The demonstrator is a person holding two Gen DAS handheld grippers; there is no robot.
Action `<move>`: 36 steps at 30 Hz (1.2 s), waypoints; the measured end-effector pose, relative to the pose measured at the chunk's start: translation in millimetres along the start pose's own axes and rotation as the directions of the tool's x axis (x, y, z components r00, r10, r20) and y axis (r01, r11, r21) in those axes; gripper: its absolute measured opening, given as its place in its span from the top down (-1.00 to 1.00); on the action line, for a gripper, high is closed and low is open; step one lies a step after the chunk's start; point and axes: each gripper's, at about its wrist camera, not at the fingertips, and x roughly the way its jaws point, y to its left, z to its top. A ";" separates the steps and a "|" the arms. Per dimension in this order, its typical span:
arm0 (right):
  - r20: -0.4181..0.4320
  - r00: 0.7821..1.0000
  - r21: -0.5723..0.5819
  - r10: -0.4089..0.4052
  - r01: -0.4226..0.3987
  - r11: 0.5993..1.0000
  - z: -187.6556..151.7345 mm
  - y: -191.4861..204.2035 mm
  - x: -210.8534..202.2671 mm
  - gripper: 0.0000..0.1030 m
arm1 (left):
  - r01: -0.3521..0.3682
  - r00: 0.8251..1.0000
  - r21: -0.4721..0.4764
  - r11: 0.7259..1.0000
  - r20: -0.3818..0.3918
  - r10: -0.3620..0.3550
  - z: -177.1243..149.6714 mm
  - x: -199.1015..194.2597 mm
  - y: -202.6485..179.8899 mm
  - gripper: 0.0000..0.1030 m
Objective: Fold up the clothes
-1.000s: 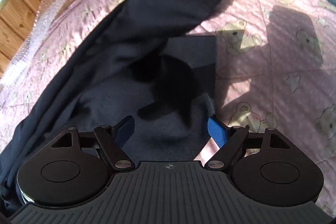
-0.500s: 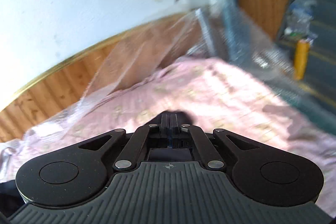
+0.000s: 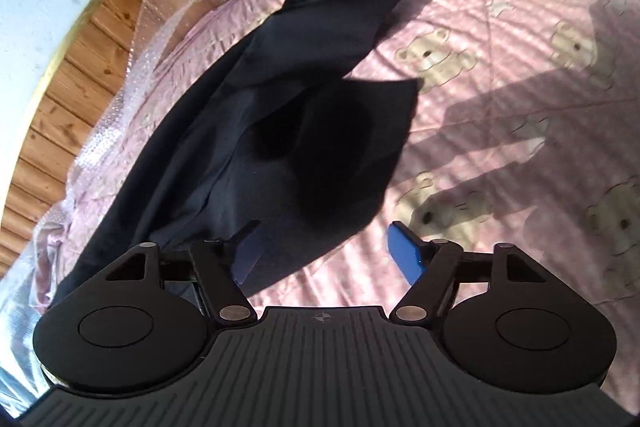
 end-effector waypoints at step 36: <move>0.249 0.944 -0.265 -0.214 0.279 0.923 -92.6 65.9 -137.1 -0.58 | 0.091 0.996 0.204 0.975 -0.017 -0.089 -6.5 22.4 -52.4 0.77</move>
